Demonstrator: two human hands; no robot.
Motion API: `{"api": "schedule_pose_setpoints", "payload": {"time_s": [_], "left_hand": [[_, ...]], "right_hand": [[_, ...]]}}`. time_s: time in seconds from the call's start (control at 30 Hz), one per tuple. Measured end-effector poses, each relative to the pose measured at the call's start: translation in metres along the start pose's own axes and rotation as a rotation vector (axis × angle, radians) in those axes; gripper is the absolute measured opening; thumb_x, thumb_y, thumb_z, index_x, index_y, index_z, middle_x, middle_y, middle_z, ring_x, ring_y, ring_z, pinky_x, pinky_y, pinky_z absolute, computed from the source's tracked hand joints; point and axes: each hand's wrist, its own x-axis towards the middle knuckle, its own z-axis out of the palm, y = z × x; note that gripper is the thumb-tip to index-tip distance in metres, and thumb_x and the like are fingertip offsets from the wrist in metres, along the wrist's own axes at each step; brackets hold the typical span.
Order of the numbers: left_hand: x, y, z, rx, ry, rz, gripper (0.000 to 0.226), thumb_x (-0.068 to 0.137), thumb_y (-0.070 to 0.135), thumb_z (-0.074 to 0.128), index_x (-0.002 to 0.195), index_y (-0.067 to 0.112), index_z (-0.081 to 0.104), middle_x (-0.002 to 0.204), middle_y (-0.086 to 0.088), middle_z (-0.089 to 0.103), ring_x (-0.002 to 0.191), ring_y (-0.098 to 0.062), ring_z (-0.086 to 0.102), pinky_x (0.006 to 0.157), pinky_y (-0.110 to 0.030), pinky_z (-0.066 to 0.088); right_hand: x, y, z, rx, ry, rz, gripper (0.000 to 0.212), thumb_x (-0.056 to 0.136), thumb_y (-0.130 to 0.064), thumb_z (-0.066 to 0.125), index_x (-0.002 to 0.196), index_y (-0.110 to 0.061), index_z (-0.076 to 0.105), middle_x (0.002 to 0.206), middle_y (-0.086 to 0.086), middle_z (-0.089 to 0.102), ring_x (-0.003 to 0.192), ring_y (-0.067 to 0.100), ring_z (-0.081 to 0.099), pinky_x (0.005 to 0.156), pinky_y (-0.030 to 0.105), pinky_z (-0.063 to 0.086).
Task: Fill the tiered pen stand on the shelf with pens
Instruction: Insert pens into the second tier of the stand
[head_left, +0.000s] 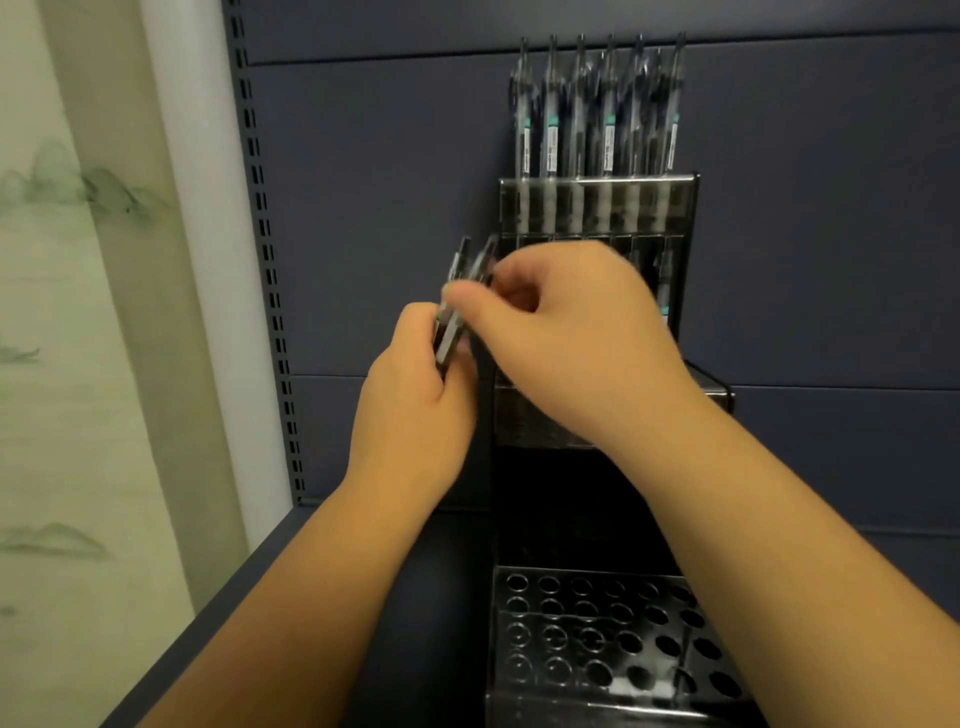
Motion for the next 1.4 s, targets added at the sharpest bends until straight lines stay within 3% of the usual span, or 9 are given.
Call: {"api": "schedule_pose_setpoints", "payload": {"time_s": [0.17, 0.27, 0.37, 0.5, 0.8, 1.0, 1.17, 1.27, 1.4], "left_hand": [[0.002, -0.012, 0.006, 0.025, 0.005, -0.131, 0.020, 0.105, 0.028, 0.043, 0.086, 0.022, 0.047, 0.064, 0.006, 0.043, 0.051, -0.001, 0.042, 0.046, -0.013, 0.037], [0.003, -0.019, 0.009, -0.011, 0.015, -0.233, 0.022, 0.106, 0.027, 0.043, 0.087, 0.017, 0.048, 0.065, 0.005, 0.040, 0.048, 0.002, 0.040, 0.045, -0.010, 0.035], [0.003, -0.025, 0.012, -0.015, 0.001, -0.291, 0.023, 0.105, 0.029, 0.043, 0.090, 0.014, 0.050, 0.065, 0.003, 0.040, 0.049, -0.002, 0.037, 0.043, -0.012, 0.033], [0.002, -0.029, 0.015, 0.007, -0.035, -0.320, 0.024, 0.106, 0.030, 0.042, 0.095, 0.010, 0.051, 0.067, 0.000, 0.042, 0.058, -0.011, 0.039, 0.051, -0.024, 0.035], [0.002, -0.033, 0.017, -0.006, -0.058, -0.345, 0.026, 0.104, 0.030, 0.043, 0.094, 0.008, 0.051, 0.072, -0.006, 0.046, 0.063, -0.019, 0.043, 0.057, -0.036, 0.038], [0.002, -0.035, 0.017, -0.008, -0.070, -0.344, 0.022, 0.103, 0.028, 0.045, 0.094, 0.009, 0.052, 0.073, -0.005, 0.047, 0.063, -0.017, 0.042, 0.056, -0.034, 0.038], [0.002, -0.037, 0.017, -0.010, -0.079, -0.345, 0.020, 0.103, 0.027, 0.046, 0.092, 0.011, 0.052, 0.072, -0.005, 0.047, 0.062, -0.016, 0.042, 0.055, -0.032, 0.037], [0.003, -0.036, 0.017, -0.012, -0.077, -0.340, 0.020, 0.103, 0.027, 0.047, 0.093, 0.011, 0.052, 0.072, -0.004, 0.047, 0.062, -0.016, 0.042, 0.055, -0.033, 0.037], [0.003, -0.036, 0.017, -0.019, -0.082, -0.341, 0.019, 0.103, 0.026, 0.048, 0.091, 0.013, 0.053, 0.072, -0.004, 0.047, 0.062, -0.016, 0.042, 0.056, -0.033, 0.037]], "right_hand": [[0.007, 0.011, -0.043, 0.283, 0.290, 0.048, 0.034, 0.099, -0.044, 0.057, 0.088, -0.015, 0.071, 0.082, 0.006, 0.072, 0.071, 0.023, 0.068, 0.069, 0.051, 0.058], [0.010, 0.026, -0.068, 0.353, 0.377, 0.066, 0.022, 0.104, -0.035, 0.052, 0.087, -0.027, 0.064, 0.087, -0.002, 0.071, 0.072, 0.009, 0.072, 0.065, 0.035, 0.059], [0.014, 0.039, -0.077, 0.292, 0.386, 0.089, 0.027, 0.104, -0.032, 0.048, 0.089, -0.015, 0.062, 0.086, 0.004, 0.070, 0.072, 0.013, 0.073, 0.065, 0.044, 0.061], [0.017, 0.045, -0.071, 0.144, 0.297, 0.109, 0.037, 0.099, -0.037, 0.046, 0.096, -0.006, 0.064, 0.088, 0.018, 0.069, 0.078, 0.035, 0.069, 0.067, 0.058, 0.058], [0.020, 0.049, -0.057, 0.000, 0.056, 0.095, 0.034, 0.105, -0.034, 0.047, 0.095, -0.007, 0.065, 0.085, 0.013, 0.070, 0.076, 0.029, 0.069, 0.076, 0.051, 0.058], [0.021, 0.049, -0.048, -0.020, -0.011, 0.091, 0.037, 0.102, -0.037, 0.056, 0.105, -0.003, 0.071, 0.087, 0.016, 0.073, 0.077, 0.029, 0.072, 0.075, 0.050, 0.060], [0.023, 0.050, -0.039, -0.067, -0.097, 0.106, 0.019, 0.098, -0.040, 0.063, 0.101, -0.021, 0.066, 0.082, 0.000, 0.073, 0.078, 0.016, 0.071, 0.076, 0.042, 0.060], [0.022, 0.051, -0.043, -0.138, -0.217, 0.152, 0.025, 0.099, -0.041, 0.060, 0.098, -0.017, 0.066, 0.085, 0.003, 0.074, 0.080, 0.020, 0.072, 0.077, 0.043, 0.059], [0.020, 0.049, -0.050, -0.164, -0.234, 0.172, 0.029, 0.100, -0.041, 0.058, 0.094, -0.015, 0.068, 0.084, 0.004, 0.075, 0.078, 0.021, 0.073, 0.077, 0.043, 0.059]]}}
